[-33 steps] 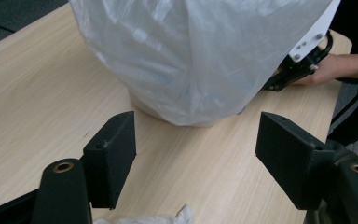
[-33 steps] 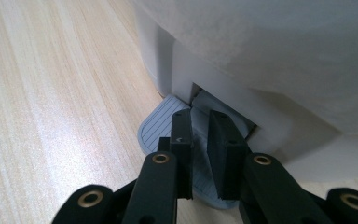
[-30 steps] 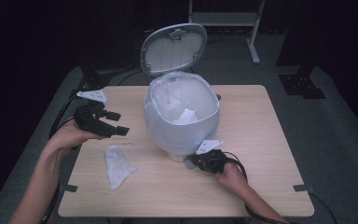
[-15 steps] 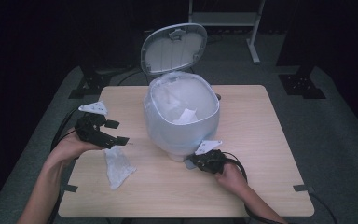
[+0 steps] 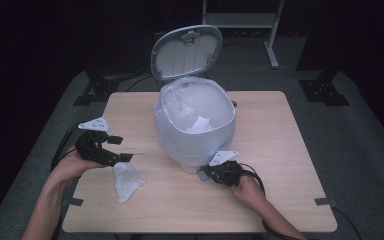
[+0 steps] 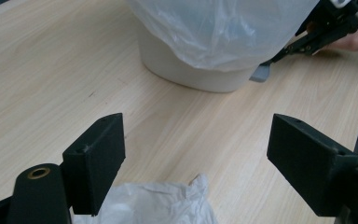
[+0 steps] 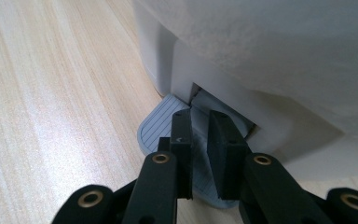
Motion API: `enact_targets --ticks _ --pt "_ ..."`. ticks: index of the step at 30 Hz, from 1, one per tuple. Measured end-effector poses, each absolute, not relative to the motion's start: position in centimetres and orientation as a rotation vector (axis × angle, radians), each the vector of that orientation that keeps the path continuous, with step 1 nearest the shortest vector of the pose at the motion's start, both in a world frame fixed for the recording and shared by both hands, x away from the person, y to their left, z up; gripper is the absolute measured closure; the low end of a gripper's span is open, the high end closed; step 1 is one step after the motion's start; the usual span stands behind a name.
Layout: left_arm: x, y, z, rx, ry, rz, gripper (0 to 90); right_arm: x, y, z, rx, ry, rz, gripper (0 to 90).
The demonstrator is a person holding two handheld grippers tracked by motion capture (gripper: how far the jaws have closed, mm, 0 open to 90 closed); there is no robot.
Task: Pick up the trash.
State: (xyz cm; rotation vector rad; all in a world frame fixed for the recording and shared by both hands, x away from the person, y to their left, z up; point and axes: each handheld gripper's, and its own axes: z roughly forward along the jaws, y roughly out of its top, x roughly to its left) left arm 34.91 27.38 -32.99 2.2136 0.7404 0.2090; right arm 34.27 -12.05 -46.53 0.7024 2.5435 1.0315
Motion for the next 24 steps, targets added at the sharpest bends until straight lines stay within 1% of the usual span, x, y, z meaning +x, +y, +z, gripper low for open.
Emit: enact_targets --ticks 10,24 --pt "34.6 28.1 -33.9 2.204 0.753 0.25 18.4 34.2 -12.0 -46.5 0.704 2.541 1.031 79.6" --pt "33.9 29.0 -35.8 2.207 0.767 0.234 18.4 34.3 -12.2 -46.6 0.721 2.541 1.042 79.5"
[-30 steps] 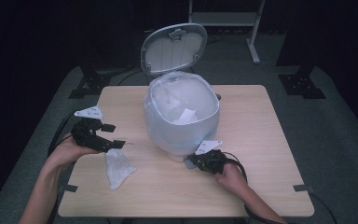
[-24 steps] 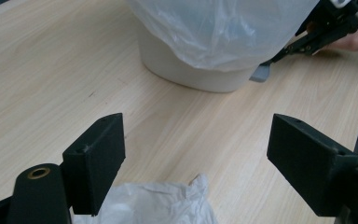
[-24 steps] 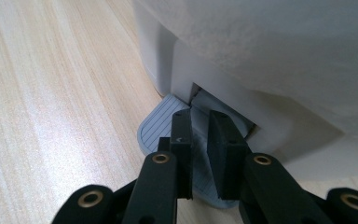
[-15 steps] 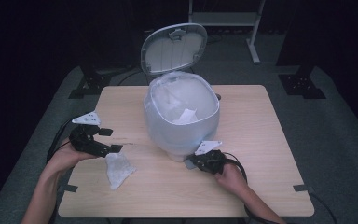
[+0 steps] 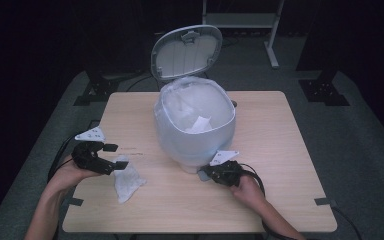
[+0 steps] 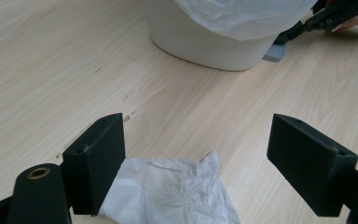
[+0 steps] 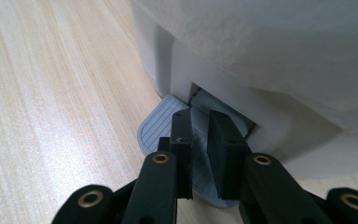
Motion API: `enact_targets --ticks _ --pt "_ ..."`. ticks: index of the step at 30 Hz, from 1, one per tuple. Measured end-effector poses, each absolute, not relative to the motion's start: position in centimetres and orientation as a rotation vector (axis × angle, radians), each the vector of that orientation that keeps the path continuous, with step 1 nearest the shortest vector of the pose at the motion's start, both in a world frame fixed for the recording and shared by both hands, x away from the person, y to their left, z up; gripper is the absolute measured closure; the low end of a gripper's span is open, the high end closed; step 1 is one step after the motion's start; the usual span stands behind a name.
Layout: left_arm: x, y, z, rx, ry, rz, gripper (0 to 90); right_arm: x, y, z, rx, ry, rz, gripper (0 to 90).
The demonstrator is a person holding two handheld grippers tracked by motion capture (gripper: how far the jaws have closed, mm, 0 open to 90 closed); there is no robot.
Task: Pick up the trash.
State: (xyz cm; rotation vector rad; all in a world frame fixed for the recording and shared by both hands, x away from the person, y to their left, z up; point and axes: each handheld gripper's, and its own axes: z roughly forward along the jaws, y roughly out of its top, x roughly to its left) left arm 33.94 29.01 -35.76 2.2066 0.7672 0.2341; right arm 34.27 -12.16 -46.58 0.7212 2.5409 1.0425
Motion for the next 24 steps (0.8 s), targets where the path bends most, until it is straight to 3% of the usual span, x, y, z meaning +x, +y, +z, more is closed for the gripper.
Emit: enact_targets --ticks 24 --pt "33.8 30.0 -40.7 2.235 0.816 0.232 18.4 34.3 -12.1 -46.5 0.709 2.545 1.033 78.8"
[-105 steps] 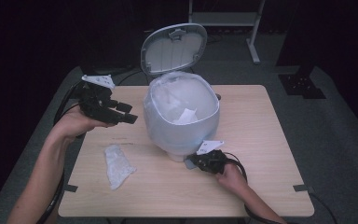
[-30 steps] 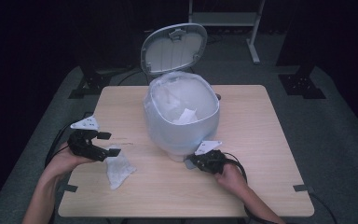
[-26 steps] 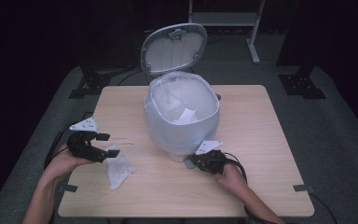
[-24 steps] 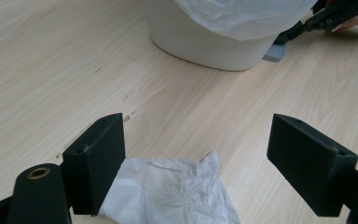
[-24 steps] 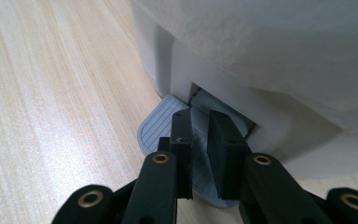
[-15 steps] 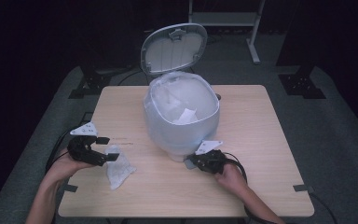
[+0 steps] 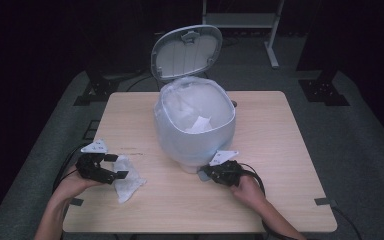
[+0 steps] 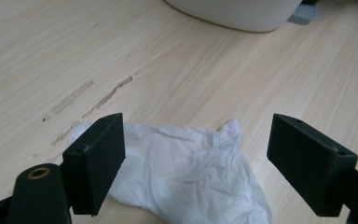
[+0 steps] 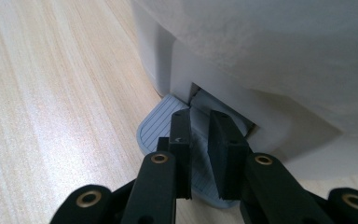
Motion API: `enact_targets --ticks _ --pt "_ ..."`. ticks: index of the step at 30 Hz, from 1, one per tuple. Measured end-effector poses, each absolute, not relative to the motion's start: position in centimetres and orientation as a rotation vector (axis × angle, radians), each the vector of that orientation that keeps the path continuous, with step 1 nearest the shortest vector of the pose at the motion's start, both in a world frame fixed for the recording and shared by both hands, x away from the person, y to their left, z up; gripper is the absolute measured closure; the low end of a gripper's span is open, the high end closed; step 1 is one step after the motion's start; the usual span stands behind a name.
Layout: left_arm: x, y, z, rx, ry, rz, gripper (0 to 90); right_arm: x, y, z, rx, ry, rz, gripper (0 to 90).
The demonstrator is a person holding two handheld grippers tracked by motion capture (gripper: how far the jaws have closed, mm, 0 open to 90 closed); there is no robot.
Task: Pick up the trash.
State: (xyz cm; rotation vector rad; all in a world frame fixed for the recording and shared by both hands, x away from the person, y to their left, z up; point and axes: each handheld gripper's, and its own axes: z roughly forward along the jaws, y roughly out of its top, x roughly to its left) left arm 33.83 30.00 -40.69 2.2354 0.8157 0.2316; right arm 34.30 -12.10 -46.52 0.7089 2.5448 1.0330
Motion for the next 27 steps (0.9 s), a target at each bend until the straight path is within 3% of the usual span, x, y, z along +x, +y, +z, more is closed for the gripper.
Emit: enact_targets --ticks 27 --pt "34.1 30.2 -44.3 2.283 0.835 0.2 18.4 34.3 -12.1 -46.5 0.707 2.542 1.034 78.8"
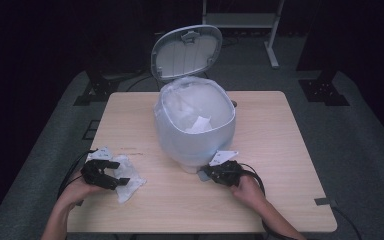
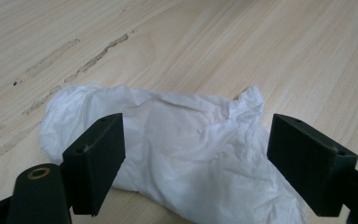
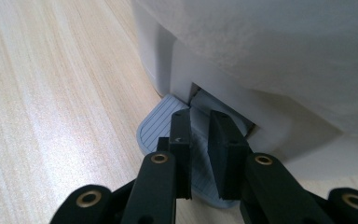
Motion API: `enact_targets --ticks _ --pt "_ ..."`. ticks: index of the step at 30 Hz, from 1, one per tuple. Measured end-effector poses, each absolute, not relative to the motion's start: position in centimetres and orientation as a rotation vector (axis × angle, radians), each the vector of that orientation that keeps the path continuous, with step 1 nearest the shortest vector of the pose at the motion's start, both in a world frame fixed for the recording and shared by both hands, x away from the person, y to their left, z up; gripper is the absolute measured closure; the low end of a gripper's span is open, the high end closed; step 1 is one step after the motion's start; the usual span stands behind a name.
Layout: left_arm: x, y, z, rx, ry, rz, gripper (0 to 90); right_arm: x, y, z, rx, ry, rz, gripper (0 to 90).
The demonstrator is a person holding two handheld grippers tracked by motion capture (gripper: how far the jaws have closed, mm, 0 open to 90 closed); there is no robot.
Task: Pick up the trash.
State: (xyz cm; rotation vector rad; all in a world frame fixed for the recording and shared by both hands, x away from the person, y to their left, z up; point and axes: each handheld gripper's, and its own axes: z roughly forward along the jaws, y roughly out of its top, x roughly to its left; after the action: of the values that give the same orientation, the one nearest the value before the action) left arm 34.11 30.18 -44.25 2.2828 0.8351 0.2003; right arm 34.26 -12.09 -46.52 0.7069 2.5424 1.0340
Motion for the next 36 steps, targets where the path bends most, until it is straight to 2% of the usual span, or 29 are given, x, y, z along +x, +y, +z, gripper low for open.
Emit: enact_targets --ticks 27,36 --pt "34.3 30.3 -46.4 2.298 0.852 0.158 18.8 34.2 -12.1 -46.5 0.704 2.537 1.032 78.8" --pt "33.5 29.5 -46.5 2.365 0.807 0.294 24.3 34.2 -12.1 -46.5 0.703 2.536 1.033 78.8"
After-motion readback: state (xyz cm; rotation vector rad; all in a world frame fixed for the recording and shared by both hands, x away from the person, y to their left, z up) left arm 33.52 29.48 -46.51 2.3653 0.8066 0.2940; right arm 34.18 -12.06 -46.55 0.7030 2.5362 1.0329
